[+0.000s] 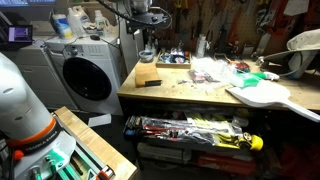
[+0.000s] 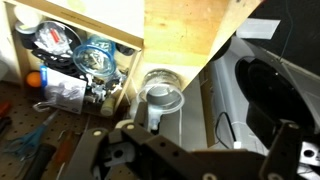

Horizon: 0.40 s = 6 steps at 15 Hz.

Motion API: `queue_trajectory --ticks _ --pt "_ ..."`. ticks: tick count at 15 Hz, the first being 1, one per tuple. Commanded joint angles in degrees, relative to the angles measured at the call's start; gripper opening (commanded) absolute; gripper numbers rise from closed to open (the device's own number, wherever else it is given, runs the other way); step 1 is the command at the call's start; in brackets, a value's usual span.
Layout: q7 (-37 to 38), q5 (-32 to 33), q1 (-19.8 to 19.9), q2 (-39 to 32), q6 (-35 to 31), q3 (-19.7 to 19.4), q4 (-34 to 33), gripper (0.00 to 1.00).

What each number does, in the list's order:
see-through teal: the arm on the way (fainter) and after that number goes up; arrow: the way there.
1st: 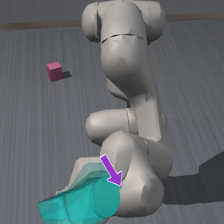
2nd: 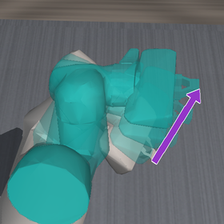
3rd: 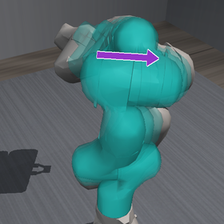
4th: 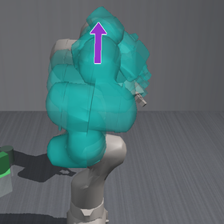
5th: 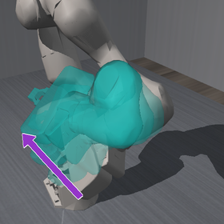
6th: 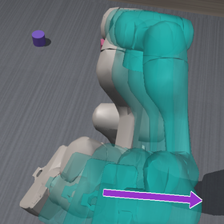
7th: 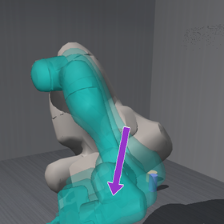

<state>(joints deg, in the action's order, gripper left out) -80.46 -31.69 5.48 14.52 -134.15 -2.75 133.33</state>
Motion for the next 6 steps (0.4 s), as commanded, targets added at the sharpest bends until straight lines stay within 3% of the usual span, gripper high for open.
queue_trajectory --ticks 1,2,3,4,6 --pt "13.61 4.25 -0.78 11.64 -2.53 -0.81 4.8 1.0" --pt "16.77 7.47 -0.63 13.9 -5.23 0.16 5.66 1.0" --pt "12.63 11.25 -2.17 15.46 -3.68 -0.19 5.54 1.0" --pt "12.84 8.32 -3.89 10.07 -2.5 -3.26 1.49 1.0" --pt "13.41 11.3 -4.82 13.52 -2.52 -3.0 2.66 1.0"
